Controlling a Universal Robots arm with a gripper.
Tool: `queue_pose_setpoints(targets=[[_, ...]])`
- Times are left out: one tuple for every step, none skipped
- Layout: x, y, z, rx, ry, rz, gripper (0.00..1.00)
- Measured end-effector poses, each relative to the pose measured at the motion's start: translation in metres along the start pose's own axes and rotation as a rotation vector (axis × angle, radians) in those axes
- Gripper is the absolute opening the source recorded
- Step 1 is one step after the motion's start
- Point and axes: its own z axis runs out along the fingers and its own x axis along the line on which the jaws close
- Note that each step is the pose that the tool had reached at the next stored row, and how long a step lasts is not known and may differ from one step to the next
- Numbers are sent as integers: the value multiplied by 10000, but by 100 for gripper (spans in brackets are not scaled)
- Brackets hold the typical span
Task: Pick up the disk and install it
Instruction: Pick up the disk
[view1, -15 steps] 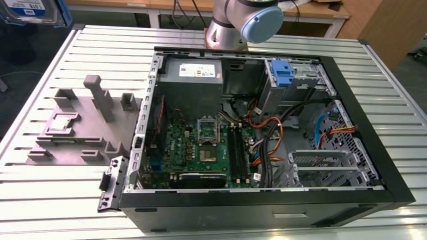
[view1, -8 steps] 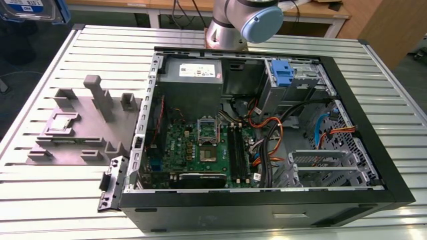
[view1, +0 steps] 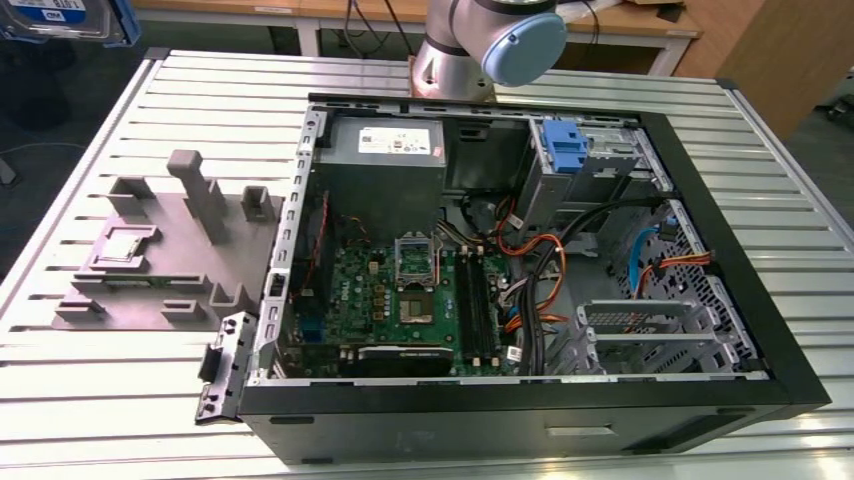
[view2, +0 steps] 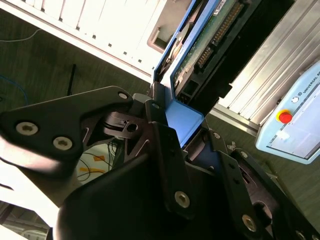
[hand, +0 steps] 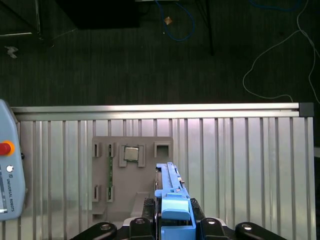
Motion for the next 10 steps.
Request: queue_pose_setpoints(targets=[[0,0,-1,-1,0,0,37],[0,0,-3,-2,1,-1,37],[0,0,-6,-3,1,0,37],[0,0,-10,-1,1,0,37],[0,0,-16,0,1,0,37],[0,0,-25,-1,1,0,37],[0,0,-34,-1,0,0,37],[0,0,-44,-1,0,0,37],[0,0,-54,-1,1,0,37],[-1,0,-62,-2,1,0,37]])
